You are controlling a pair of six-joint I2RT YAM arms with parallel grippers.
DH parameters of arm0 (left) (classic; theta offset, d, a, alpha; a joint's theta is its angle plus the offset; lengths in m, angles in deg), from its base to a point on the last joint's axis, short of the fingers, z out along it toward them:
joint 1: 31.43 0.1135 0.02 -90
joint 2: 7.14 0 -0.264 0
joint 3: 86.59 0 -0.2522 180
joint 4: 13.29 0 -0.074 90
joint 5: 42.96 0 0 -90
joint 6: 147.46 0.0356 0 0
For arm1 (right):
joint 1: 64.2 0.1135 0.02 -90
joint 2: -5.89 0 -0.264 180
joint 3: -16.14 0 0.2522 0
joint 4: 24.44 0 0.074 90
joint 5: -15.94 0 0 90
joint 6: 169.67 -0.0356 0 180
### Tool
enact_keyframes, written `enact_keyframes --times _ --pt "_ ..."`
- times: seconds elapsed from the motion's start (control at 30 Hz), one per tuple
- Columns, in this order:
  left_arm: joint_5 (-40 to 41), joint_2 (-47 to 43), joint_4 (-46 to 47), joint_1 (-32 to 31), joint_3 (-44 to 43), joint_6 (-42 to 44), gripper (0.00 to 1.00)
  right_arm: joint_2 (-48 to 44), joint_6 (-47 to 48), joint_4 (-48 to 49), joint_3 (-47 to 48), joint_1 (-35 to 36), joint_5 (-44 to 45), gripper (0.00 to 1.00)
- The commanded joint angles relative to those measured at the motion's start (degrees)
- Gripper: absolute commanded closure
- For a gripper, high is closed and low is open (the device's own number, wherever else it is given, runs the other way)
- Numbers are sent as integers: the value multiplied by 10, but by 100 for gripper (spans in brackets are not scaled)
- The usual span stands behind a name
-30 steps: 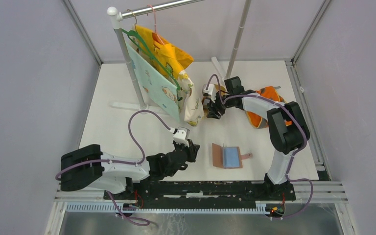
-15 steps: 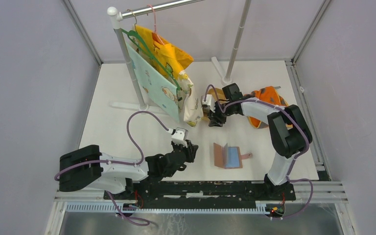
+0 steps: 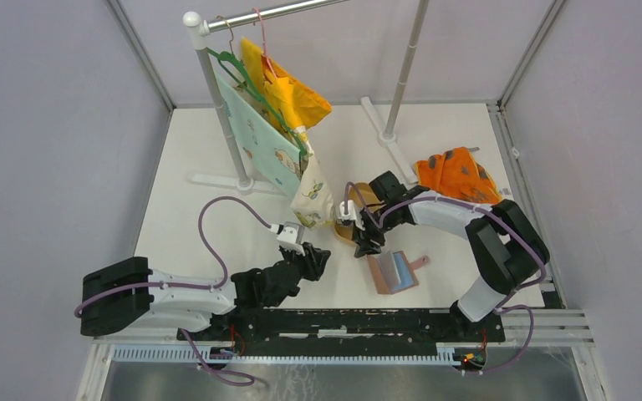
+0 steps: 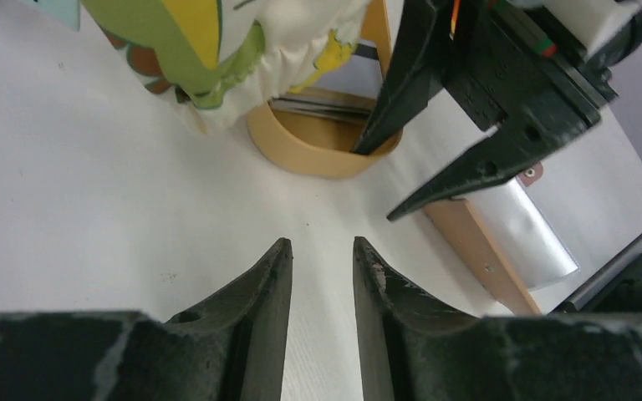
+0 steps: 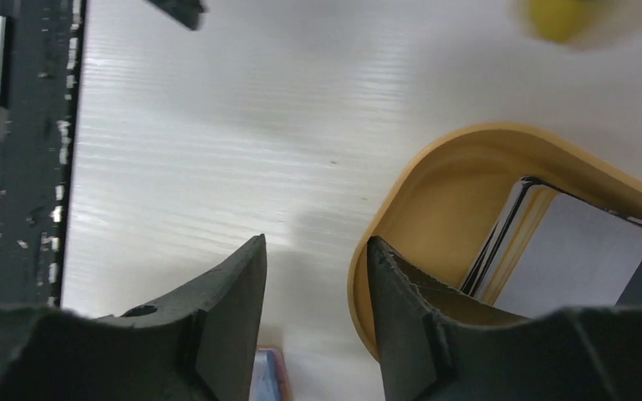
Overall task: Put the credit cards into the card holder
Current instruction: Move the storage box to the center of the board, then pick up the credit card from the storage box.
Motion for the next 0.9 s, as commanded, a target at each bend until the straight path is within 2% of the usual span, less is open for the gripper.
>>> enact_keyframes --times 0.0,0.17,0.27,0.37,0.5,0.63,0.87 --pt "-6 -37 54 1 26 -39 60 -50 18 -27 -19 31 -63 44" --pt "-25 -57 69 1 51 -60 58 -109 19 -30 -8 30 -46 30" --pt "-32 -63 76 1 62 -70 54 -136 15 -19 -2 19 -24 26" --pt "-38 -70 80 1 69 -71 50 -148 -9 14 6 4 20 22" --pt "-44 -80 80 1 72 -57 42 -130 -62 72 33 -17 78 11" --pt "-49 -93 81 1 85 -67 41 -54 -112 59 94 -45 37 10" --pt "-38 -69 84 1 93 -100 45 -4 -216 100 70 -70 16 12"
